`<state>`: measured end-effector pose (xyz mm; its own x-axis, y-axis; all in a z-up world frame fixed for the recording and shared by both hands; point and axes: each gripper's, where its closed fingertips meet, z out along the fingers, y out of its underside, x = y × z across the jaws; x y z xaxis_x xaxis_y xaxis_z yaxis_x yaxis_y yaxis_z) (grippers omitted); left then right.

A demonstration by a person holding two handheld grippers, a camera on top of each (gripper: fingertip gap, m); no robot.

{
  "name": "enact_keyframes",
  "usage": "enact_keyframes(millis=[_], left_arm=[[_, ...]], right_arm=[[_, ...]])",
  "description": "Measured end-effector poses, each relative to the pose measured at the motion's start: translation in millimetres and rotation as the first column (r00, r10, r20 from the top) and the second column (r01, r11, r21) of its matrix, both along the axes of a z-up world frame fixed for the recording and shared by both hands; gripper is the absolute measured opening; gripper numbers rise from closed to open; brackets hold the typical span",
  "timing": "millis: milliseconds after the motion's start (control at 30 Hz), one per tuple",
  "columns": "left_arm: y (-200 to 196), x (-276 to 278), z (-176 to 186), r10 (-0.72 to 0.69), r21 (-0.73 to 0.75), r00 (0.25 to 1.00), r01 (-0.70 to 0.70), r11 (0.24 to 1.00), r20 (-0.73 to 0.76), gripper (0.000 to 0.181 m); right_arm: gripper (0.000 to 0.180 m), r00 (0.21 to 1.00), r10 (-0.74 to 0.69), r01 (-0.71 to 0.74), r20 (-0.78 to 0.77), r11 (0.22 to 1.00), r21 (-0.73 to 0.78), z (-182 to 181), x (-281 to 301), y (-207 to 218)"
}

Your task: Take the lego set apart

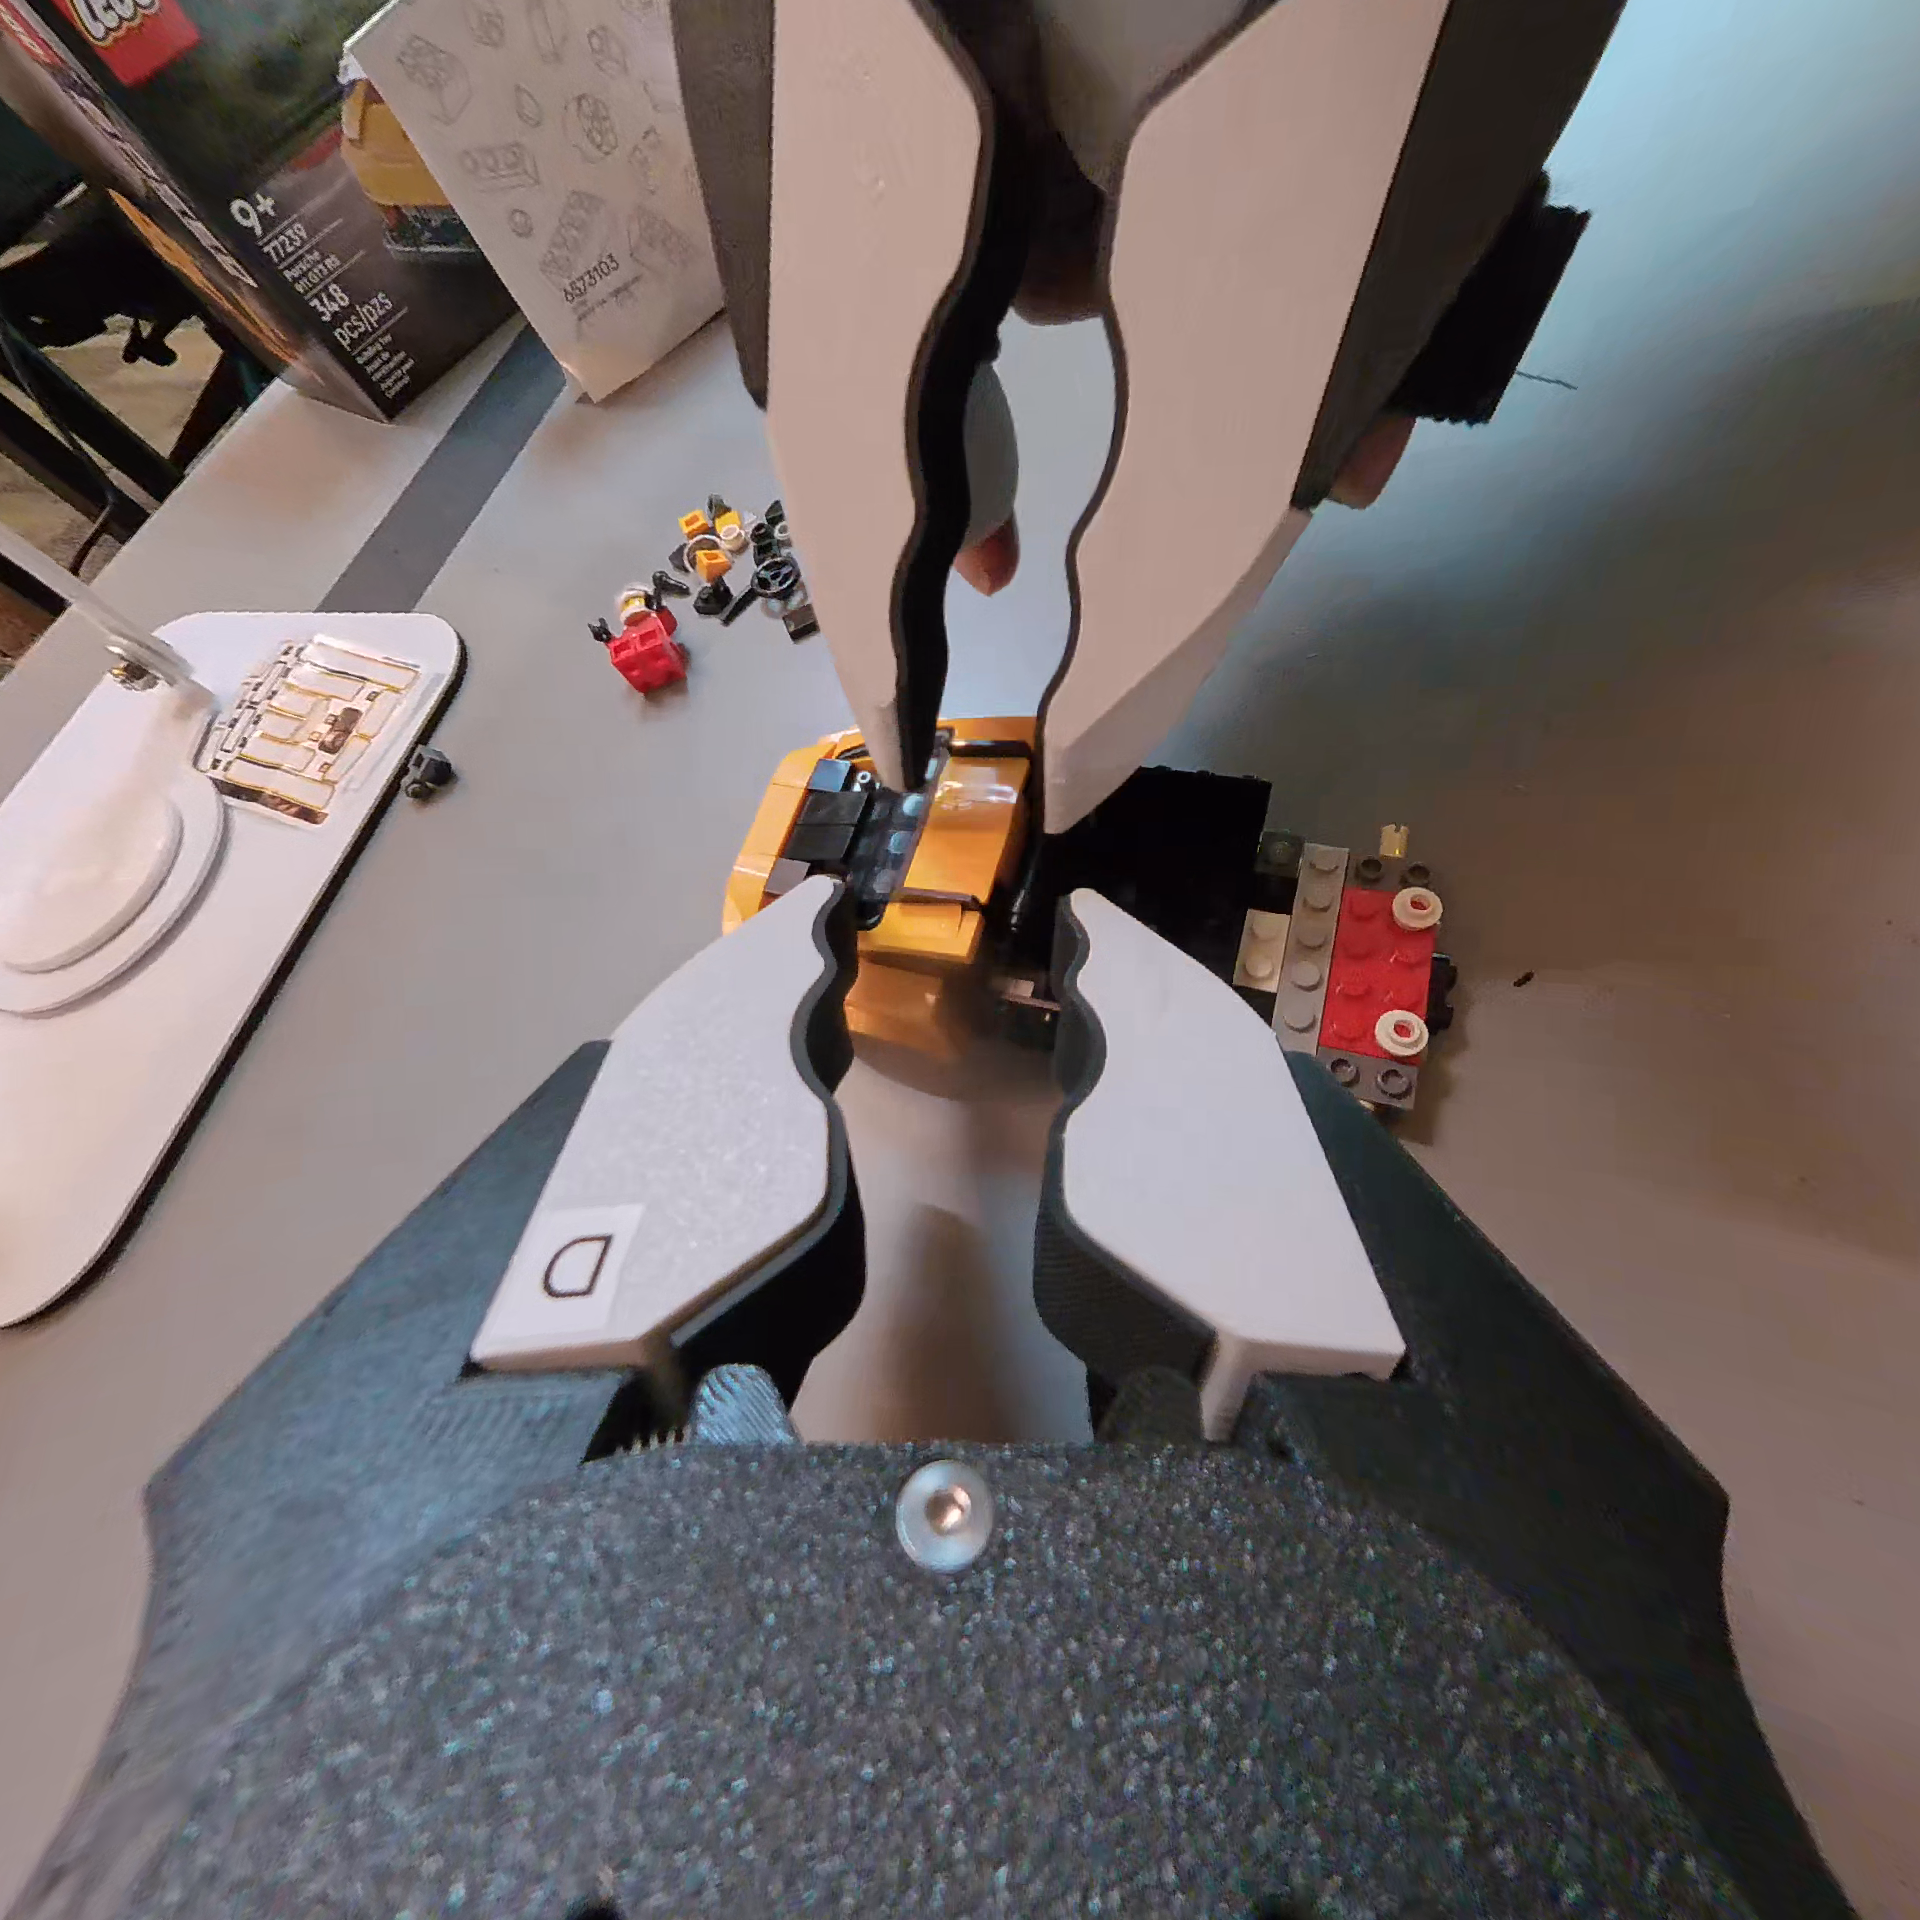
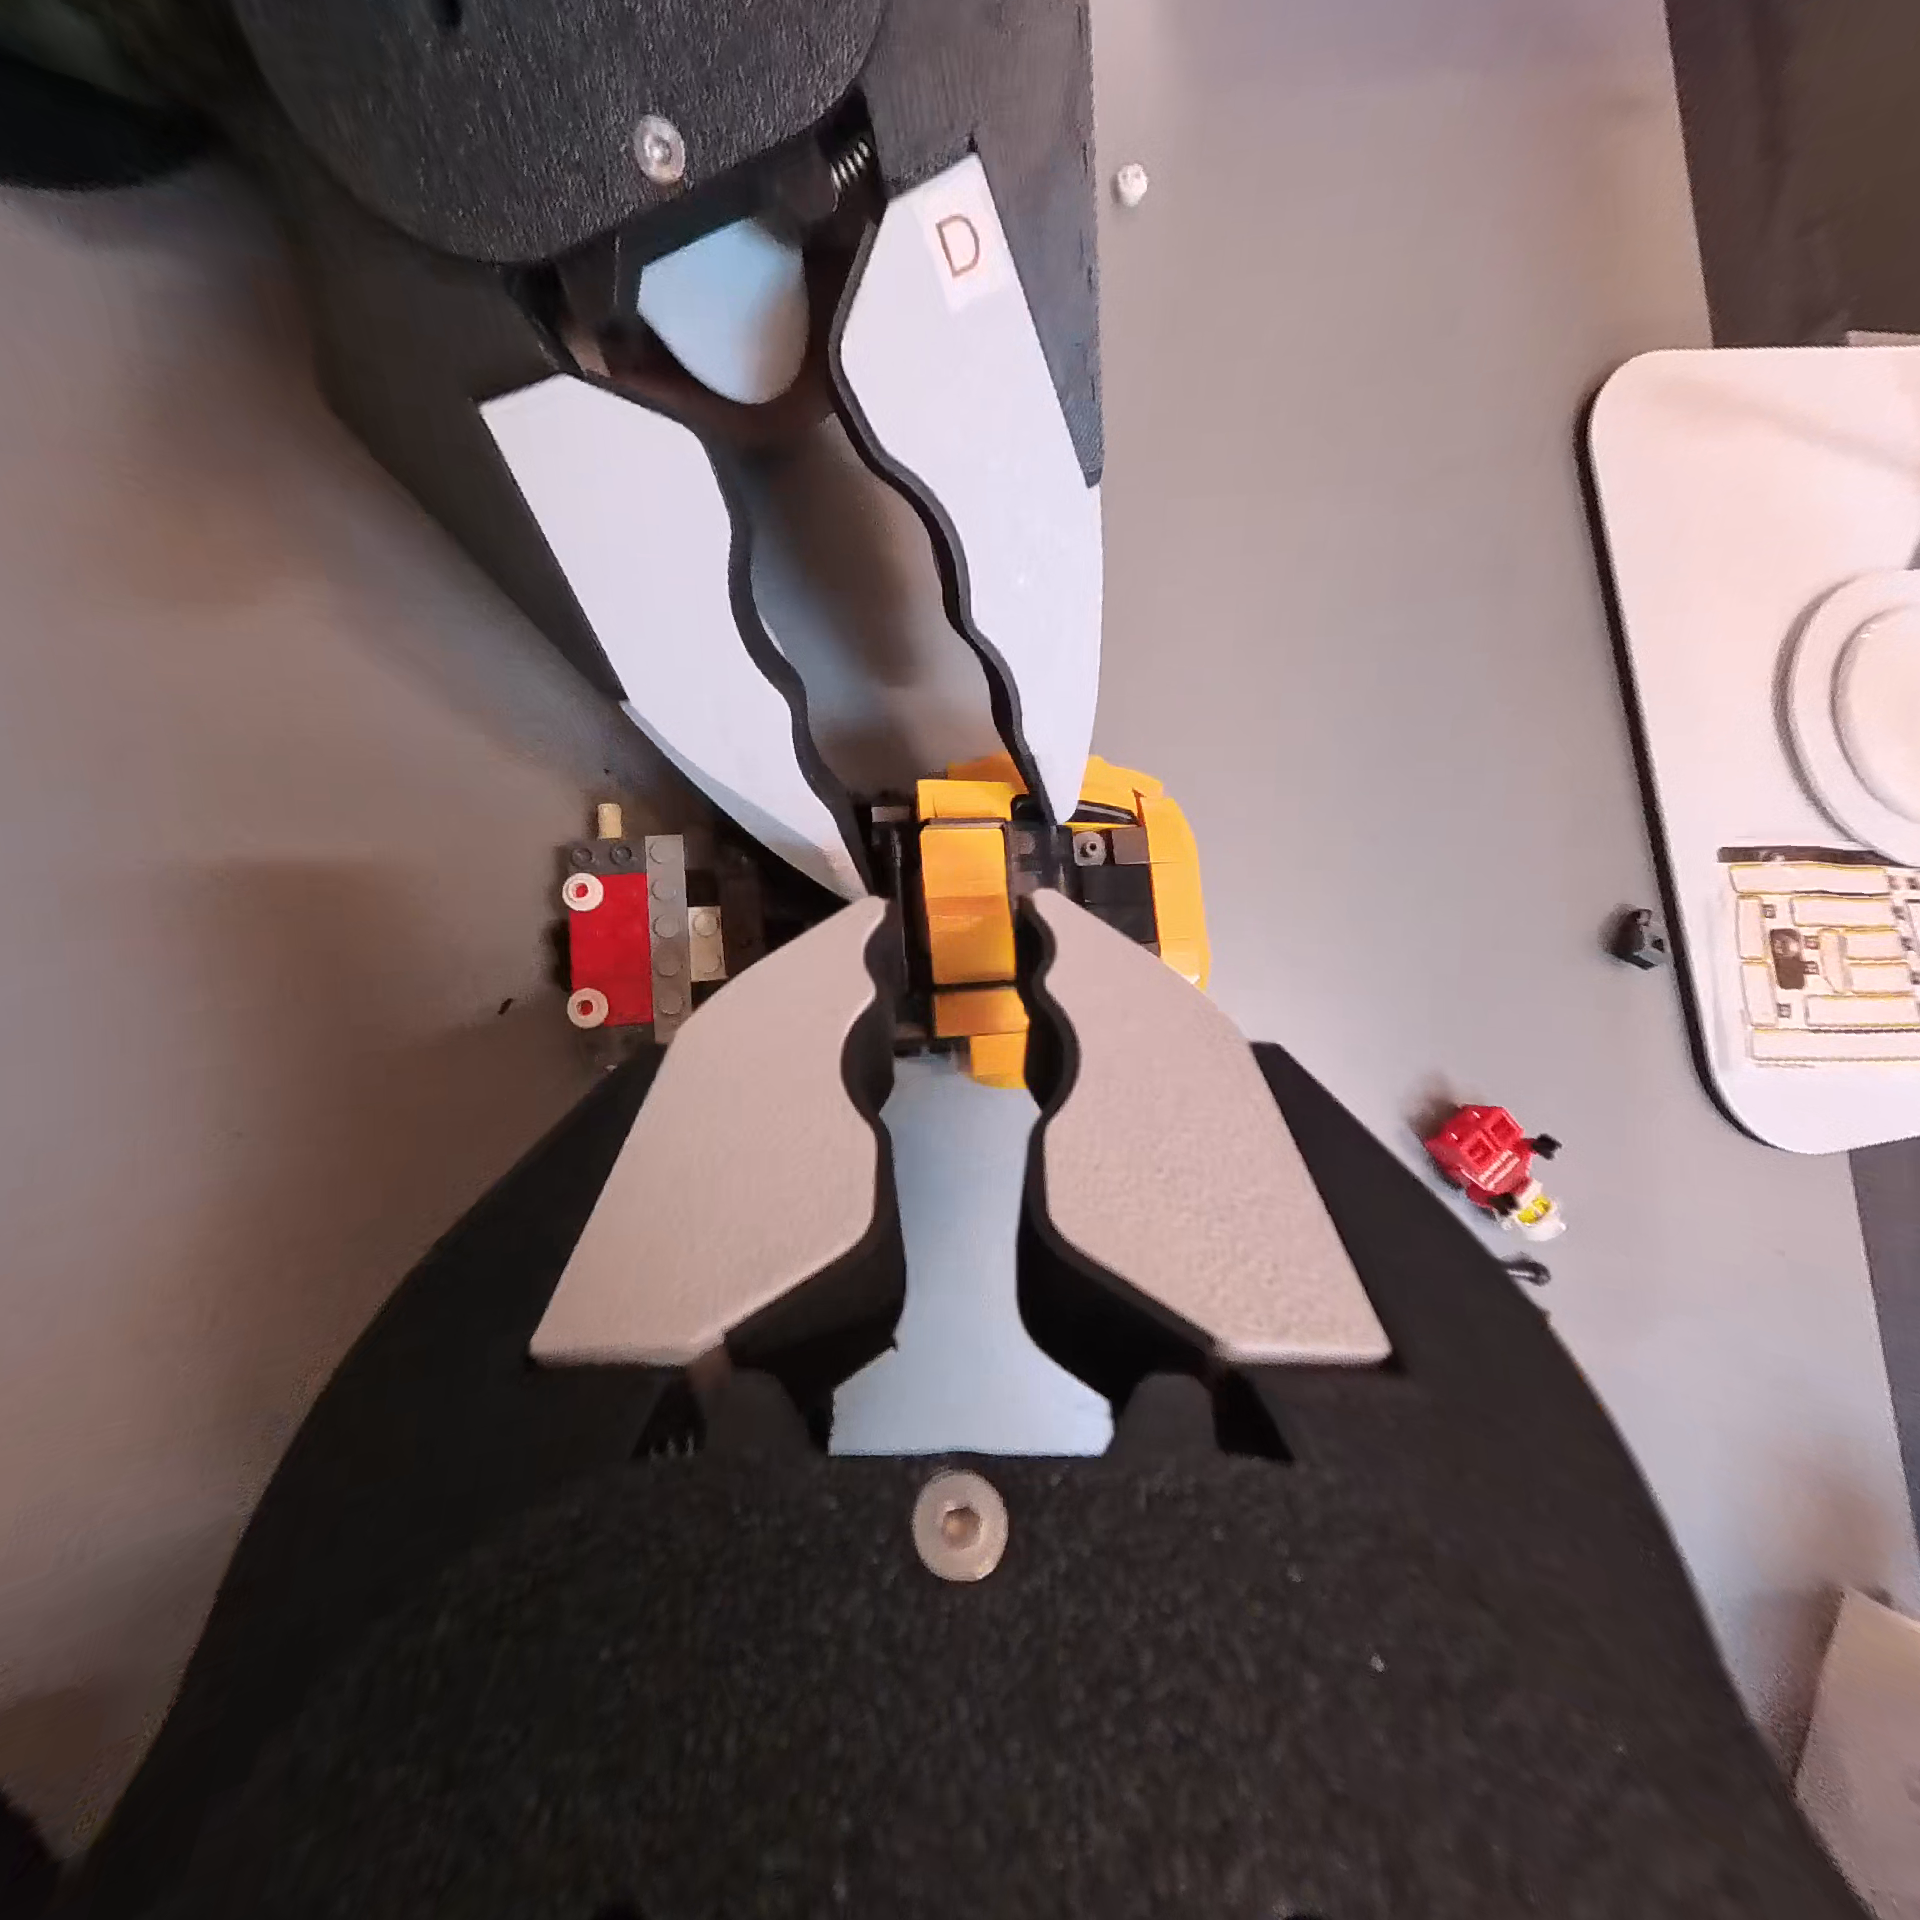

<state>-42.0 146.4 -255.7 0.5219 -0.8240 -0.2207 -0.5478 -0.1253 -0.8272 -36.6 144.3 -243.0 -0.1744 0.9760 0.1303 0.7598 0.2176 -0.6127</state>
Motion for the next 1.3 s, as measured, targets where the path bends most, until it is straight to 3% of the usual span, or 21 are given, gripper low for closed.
enact_keyframes(millis=[200, 433, 567, 667, 767, 867, 1000, 1167, 1300], left_arm=[[-1.7, 1.1, -0.3, -0.013, -0.001, 1.0, 0.013, 1.0, -0.001, 0.036], [-2.4, 0.8, -0.9, -0.035, 0.03, 0.999, 0.036, 0.999, -0.025, 0.034], [-3.1, 0.0, -0.6, -0.041, 0.053, 0.998, 0.044, 0.998, -0.048, 0.033], [0.5, -3.0, 0.9, -0.029, 0.062, 0.998, 0.032, 0.998, -0.052, 0.027], [2.8, -4.9, 1.6, -0.018, 0.067, 0.998, 0.022, 0.998, -0.062, 0.022], [-2.8, -0.5, 2.4, -0.054, 0.088, 0.996, 0.06, 0.994, -0.071, 0.019], [-3.1, 0.8, 4.4, -0.051, 0.05, 0.997, 0.054, 0.997, -0.052, 0.02], [-6.9, -0.2, 19.6, -0.078, -0.003, 0.995, 0.079, 0.997, 0.065, 0.048], [8.2, -12.0, 10.0, -0.055, -0.148, 0.992, 0.071, 0.986, 0.11, 0.071]], right_arm=[[0.023, 0.992, 0.071, -0.067, 0.102, 0.997, -0.042, -5.5, -2.0, 2.9], [0.014, 0.973, 0.176, -0.171, 0.15, 0.984, -0.049, -5.2, -3.4, -2.5], [0.014, 0.979, 0.15, -0.137, 0.138, 0.985, -0.104, -4.3, -3.4, -2.6], [0.0, 0.989, 0.112, -0.097, 0.1, 0.984, -0.147, -1.2, -4.8, -1.9], [0.0, 0.994, 0.087, -0.08, 0.071, 0.992, -0.101, 0.7, -4.5, 3.2], [0.0, 0.998, -0.034, 0.034, -0.05, 0.999, -0.01, 26.4, -9.0, 35.9], [0.0, 0.998, 0.011, -0.009, -0.067, 0.999, 0.032, 34.9, -9.4, 30.5], [0.033, 0.999, -0.047, 0.045, -0.023, 0.997, -0.058, 19.8, 10.8, 18.0], [0.052, 0.975, -0.223, 0.221, -0.013, 0.97, -0.098, 1.6, 28.3, 5.5]])
